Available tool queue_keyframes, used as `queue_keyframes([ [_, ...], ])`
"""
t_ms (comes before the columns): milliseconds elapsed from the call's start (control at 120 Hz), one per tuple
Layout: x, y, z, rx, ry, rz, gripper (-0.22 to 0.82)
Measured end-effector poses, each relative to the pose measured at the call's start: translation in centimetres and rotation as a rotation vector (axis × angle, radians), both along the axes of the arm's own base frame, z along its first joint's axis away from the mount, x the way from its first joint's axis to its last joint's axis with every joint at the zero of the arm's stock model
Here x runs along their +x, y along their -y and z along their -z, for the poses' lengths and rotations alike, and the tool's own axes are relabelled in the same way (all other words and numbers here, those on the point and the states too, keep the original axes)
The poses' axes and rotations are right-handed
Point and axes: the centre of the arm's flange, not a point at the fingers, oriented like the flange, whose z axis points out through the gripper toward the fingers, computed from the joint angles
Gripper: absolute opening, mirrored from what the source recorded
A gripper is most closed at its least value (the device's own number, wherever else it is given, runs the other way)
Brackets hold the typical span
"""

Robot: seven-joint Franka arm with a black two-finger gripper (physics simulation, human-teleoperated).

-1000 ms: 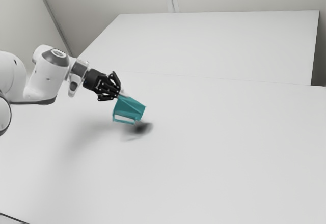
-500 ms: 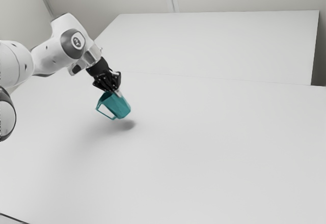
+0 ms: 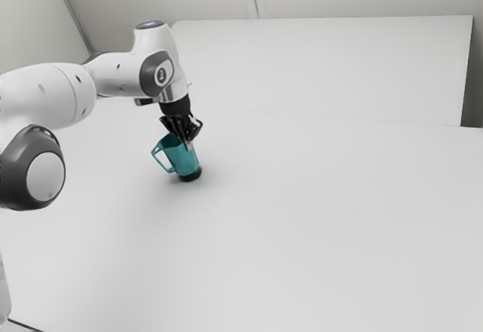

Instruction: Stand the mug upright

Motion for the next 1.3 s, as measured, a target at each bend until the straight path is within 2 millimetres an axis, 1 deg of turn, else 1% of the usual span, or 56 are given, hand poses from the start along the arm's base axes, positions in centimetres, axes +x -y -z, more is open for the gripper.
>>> queue_keyframes([
  [67, 0.3, 0.8, 0.4, 0.043, -0.005, 0.037, -0.18],
  [333, 0.8, 1.2, 1.5, 0.11, -0.012, 0.084, -0.18],
  [350, 0.8, 1.2, 1.6, 0.111, -0.012, 0.085, -0.16],
  [500, 0.8, 1.2, 1.6, 0.12, -0.007, 0.091, 0.18],
  [558, 0.9, 1.2, 1.5, 0.122, -0.005, 0.091, 0.28],
  [650, 0.9, 1.2, 1.2, 0.123, 0.001, 0.091, 0.39],
  [767, 0.8, 1.0, 0.2, 0.125, 0.015, 0.088, 0.48],
  [825, 0.6, 1.1, -1.4, 0.122, 0.037, 0.086, 0.51],
  [900, -0.4, 1.2, -4.7, 0.119, 0.075, 0.085, 0.54],
  [983, -2.2, 1.2, -7.9, 0.114, 0.106, 0.082, 0.56],
  [1067, -4.2, 1.0, -11.9, 0.111, 0.134, 0.073, 0.58],
  [1117, -5.8, 0.9, -14.4, 0.106, 0.146, 0.067, 0.58],
  [1175, -7.4, 0.8, -16.6, 0.101, 0.151, 0.061, 0.59],
  [1233, -8.5, 0.8, -18.3, 0.095, 0.155, 0.056, 0.59],
  [1300, -9.2, 0.8, -19.0, 0.09, 0.145, 0.053, 0.59],
])
